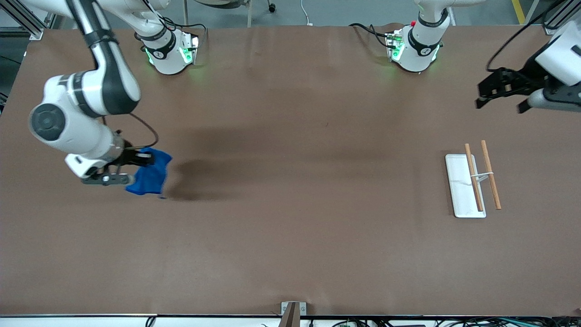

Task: Right arm passes towel to left arm to hang
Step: 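Lift the towel with the right gripper while the left gripper approaches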

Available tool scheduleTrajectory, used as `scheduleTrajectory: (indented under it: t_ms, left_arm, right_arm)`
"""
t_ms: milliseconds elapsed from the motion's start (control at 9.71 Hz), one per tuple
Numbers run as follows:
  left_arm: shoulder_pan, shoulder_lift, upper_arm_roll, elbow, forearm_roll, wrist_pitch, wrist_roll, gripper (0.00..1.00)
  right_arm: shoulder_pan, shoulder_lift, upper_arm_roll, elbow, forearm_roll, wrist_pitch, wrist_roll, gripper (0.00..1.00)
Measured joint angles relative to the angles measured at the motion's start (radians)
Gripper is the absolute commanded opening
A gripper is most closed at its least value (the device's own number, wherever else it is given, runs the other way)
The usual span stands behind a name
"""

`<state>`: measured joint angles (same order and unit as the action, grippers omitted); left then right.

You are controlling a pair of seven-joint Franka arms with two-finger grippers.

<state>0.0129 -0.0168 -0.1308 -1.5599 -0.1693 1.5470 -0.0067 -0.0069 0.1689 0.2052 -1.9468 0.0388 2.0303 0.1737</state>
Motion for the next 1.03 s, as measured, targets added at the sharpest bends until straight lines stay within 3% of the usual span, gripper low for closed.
scheduleTrajectory:
  t_ms: [206, 412, 721, 1030]
  left_arm:
    - [-0.018, 0.116, -0.013, -0.024, -0.141, 0.117, 0.024, 1.0]
    - [-0.034, 0.238, -0.046, -0.046, -0.276, 0.237, 0.03, 1.0]
    - [-0.04, 0.393, -0.071, -0.058, -0.597, 0.369, 0.119, 1.0]
    - [-0.033, 0.553, -0.08, -0.066, -0.967, 0.416, 0.392, 0.99]
  right_arm:
    - [0.012, 0.001, 0.075, 0.028, 0.168, 0.085, 0.008, 0.0]
    - [0.027, 0.027, 0.161, 0.032, 0.35, 0.261, 0.015, 0.0]
    - [0.066, 0.136, 0.319, 0.054, 0.585, 0.548, 0.028, 0.0]
    - [0.089, 0.234, 0.418, 0.169, 0.805, 0.637, 0.033, 0.0]
